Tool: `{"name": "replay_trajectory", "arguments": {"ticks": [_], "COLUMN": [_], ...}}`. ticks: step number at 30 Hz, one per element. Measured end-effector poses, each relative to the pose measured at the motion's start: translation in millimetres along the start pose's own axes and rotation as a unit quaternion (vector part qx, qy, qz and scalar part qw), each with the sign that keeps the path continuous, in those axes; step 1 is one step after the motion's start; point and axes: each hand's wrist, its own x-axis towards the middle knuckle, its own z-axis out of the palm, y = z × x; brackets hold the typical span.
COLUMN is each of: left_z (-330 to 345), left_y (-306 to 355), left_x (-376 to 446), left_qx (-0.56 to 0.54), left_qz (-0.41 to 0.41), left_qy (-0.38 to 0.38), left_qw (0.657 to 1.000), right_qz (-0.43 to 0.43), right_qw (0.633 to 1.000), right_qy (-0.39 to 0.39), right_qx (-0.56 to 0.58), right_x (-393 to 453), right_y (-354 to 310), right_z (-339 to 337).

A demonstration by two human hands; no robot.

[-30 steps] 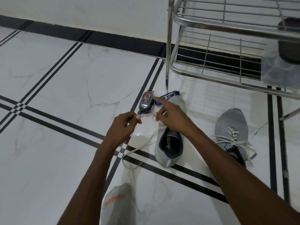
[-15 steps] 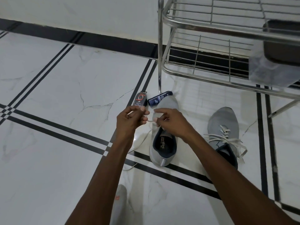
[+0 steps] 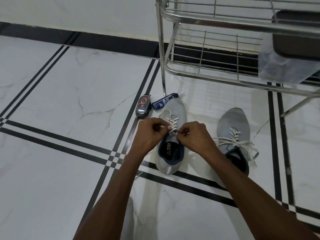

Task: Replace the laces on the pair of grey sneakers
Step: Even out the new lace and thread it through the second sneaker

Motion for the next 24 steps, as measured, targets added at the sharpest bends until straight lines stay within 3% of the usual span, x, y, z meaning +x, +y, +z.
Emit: {"name": "replay_trajectory", "arguments": {"ticks": [4,9,24], "left_z": [4,15,32], "left_y": [-2,-2,-7], "left_x": [-4,-6,-17], "left_qx": [0.06,0.109,0.089], "left_qz": [0.04,0.048,0.02], "left_qy": [-0.022,-0.033,0.044], "left_qw": [0.997,0.992,0.995], "right_qz": [0.06,0.148,0.161], "right_qw": [0.989,0.941,0.911], "right_qy": [-0.048,-0.102,-0.139], "right_qx": [0.125,0.287,0.353], "right_x": [2,3,7], "right_y": [5,8,15], "right_z": [-10,-16,-17]}}
